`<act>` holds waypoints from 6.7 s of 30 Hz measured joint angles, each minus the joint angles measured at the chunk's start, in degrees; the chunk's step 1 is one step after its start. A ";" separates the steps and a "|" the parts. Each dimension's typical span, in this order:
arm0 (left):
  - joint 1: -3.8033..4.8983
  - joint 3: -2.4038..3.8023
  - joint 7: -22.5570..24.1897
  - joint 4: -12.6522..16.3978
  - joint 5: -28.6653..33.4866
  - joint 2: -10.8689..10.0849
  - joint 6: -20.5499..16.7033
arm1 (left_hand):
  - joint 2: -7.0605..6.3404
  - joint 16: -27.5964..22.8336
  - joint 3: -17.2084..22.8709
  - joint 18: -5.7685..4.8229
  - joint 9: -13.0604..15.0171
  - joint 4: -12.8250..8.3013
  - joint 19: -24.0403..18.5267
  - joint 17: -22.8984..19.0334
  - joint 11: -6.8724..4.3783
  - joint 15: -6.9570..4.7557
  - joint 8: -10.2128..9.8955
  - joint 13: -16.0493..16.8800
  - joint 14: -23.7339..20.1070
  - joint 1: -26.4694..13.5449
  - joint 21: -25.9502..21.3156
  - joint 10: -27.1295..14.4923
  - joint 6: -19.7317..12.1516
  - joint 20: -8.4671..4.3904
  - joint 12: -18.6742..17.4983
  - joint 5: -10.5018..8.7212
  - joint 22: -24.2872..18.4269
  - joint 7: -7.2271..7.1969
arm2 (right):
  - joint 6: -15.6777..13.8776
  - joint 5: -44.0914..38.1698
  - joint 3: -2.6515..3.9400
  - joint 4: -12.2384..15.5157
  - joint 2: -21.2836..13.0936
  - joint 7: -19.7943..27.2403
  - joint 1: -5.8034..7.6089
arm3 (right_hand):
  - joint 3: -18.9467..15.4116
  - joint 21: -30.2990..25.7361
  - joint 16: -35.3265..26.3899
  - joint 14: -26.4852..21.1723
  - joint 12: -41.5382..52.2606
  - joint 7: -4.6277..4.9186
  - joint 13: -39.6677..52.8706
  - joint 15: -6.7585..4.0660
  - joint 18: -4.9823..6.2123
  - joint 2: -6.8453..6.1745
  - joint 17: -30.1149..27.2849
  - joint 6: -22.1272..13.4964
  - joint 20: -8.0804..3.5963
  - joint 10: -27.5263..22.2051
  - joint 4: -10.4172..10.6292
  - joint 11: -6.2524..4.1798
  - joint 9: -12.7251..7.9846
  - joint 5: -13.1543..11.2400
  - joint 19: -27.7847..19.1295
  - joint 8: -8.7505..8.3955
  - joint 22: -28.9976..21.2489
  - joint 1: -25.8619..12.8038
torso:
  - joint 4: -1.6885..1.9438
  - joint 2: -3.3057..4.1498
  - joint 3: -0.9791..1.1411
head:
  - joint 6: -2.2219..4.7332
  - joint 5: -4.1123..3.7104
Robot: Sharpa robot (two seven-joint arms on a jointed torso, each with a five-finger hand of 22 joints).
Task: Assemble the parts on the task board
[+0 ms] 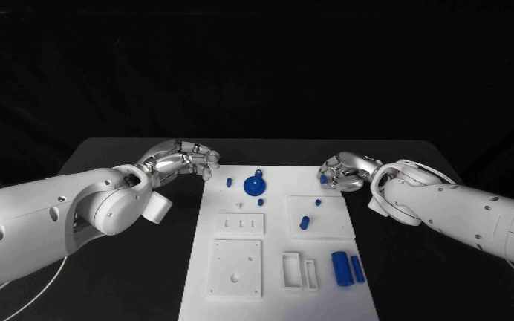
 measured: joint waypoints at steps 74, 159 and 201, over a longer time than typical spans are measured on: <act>0.01 -0.19 -22.22 4.19 -4.78 6.72 -9.11 | -4.20 1.11 -3.85 1.38 -4.34 10.14 -2.74 2.72 -1.37 1.22 -2.22 3.08 -3.88 -9.89 -3.32 1.69 4.70 1.32 0.59 -1.23 0.37 -1.45 | -0.77 -12.04 0.20 18.72 9.65 -14.63 4.43 | -0.04 0.23 0.84 0.92 -0.06 0.23 -0.23 -0.66 0.00 -3.10 1.05 1.01 -0.37 0.82 1.89 -0.58 0.57 0.00 1.17 0.49 0.03 -2.04 | 0.97 -1.96 -0.43 | 0.81 1.92; 0.00 -0.19 -23.76 2.40 -4.44 8.16 -8.69 | 11.38 2.44 -8.95 0.48 -6.16 -3.54 0.32 1.96 -3.43 -0.53 -0.91 3.67 -0.50 -4.52 -3.54 6.80 10.61 -0.52 1.65 -1.23 0.36 -3.51 | -0.63 -12.62 -0.31 16.69 11.77 -15.95 3.59 | -0.30 0.23 0.83 1.00 -0.11 0.41 -0.26 -0.57 -0.07 -3.09 1.07 1.57 -0.56 0.93 1.62 -0.47 0.77 0.89 1.18 0.45 0.00 -2.04 | 0.99 -2.01 -0.40 | 0.49 2.09; 0.01 -0.21 -20.69 1.09 -4.27 4.10 -10.54 | 2.51 1.81 -7.71 0.48 -7.39 -3.35 0.52 1.25 -1.67 0.01 -2.90 2.88 -1.04 -6.44 -4.00 4.63 6.41 -0.31 -0.09 -1.23 0.38 -0.93 | 5.82 -23.61 -3.44 9.47 14.41 -10.94 4.11 | -3.39 -0.01 -0.06 0.81 0.27 0.76 -0.22 -0.61 -0.07 -4.59 0.59 -4.55 -0.45 0.52 -5.28 -0.95 -0.75 7.33 0.66 -3.27 0.03 3.26 | 1.27 -1.80 -0.64 | -1.07 2.61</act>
